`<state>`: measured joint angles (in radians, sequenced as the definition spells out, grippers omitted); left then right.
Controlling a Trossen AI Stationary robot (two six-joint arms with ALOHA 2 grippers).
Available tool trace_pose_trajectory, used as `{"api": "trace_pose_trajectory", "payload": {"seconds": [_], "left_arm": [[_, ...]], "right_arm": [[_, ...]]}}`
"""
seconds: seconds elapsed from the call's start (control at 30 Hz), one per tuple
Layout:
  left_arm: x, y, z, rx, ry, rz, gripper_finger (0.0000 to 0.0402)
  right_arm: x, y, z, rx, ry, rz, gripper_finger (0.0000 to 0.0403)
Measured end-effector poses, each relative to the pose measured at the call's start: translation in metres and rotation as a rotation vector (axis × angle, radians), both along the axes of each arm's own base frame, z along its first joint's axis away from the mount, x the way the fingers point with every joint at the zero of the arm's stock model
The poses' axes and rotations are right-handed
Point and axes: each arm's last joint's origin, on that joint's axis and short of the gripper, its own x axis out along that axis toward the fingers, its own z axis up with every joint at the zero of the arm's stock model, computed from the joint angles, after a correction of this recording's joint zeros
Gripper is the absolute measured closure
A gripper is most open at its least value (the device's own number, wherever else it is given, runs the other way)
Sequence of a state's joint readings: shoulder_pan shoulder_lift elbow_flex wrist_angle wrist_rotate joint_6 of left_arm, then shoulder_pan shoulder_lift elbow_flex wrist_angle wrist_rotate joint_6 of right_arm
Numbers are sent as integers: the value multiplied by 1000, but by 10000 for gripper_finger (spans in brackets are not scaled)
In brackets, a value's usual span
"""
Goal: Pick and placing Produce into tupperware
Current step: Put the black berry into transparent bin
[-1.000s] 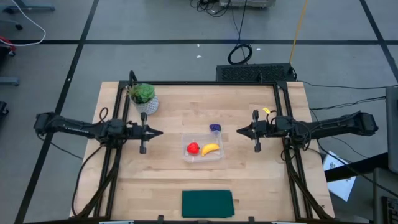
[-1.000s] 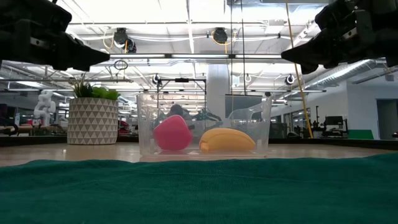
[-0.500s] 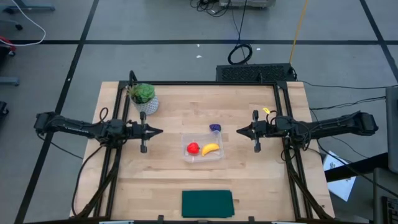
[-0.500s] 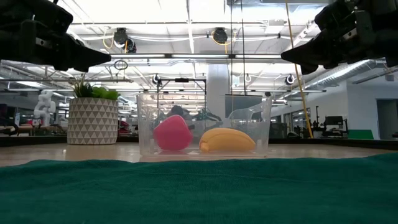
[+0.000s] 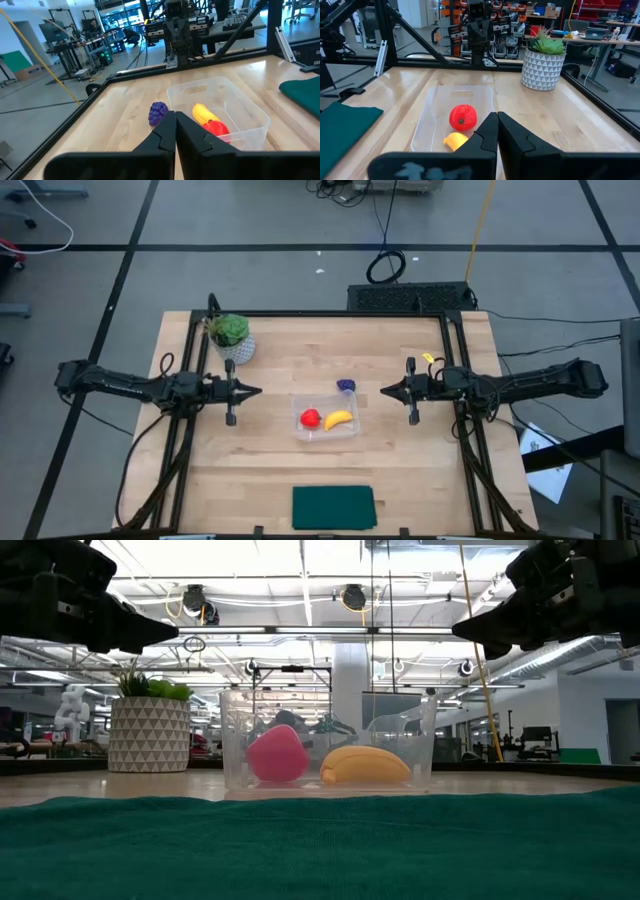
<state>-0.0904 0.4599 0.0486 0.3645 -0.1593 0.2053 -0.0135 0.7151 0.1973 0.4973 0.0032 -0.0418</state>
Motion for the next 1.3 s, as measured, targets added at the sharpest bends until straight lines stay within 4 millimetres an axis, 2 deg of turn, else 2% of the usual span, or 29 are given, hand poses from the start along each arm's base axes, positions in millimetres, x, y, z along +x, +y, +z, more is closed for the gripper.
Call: {"api": "trace_pose_trajectory", "payload": {"seconds": [0.17,0.43,0.87,1.3], "left_arm": [[0,0,1,-1,-8,0,399],[0,0,1,0,-8,0,377],[0,0,1,0,-8,0,376],[0,0,1,0,-8,0,376]], "right_arm": [[0,0,0,0,0,0,403],[0,0,0,0,0,0,403],[0,0,0,-8,-1,1,403],[0,0,9,5,-95,-1,403]]}}
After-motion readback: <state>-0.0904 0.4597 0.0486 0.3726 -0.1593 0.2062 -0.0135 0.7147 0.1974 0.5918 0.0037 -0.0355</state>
